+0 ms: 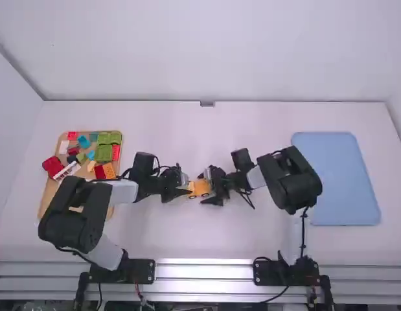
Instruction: Assemble lego blocks to make yellow taxi
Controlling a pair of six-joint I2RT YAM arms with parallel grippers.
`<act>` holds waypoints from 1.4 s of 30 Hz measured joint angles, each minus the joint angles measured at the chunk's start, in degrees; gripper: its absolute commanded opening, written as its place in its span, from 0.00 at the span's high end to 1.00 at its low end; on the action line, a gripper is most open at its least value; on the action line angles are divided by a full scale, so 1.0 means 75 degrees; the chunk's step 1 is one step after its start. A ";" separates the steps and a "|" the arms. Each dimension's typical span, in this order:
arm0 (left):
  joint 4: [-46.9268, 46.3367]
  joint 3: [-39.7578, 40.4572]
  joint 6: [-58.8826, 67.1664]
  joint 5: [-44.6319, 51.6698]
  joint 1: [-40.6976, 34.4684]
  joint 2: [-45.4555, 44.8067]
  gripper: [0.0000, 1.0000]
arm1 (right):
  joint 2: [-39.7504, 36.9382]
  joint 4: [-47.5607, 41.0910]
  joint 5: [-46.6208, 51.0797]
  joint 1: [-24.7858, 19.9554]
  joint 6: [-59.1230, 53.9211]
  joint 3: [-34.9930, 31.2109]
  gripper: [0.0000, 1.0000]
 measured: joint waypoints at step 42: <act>-0.1708 0.1122 0.0525 -0.0851 -0.0408 0.0513 0.91 | 0.0000 -0.0012 0.0460 0.0114 -0.0093 0.0000 0.45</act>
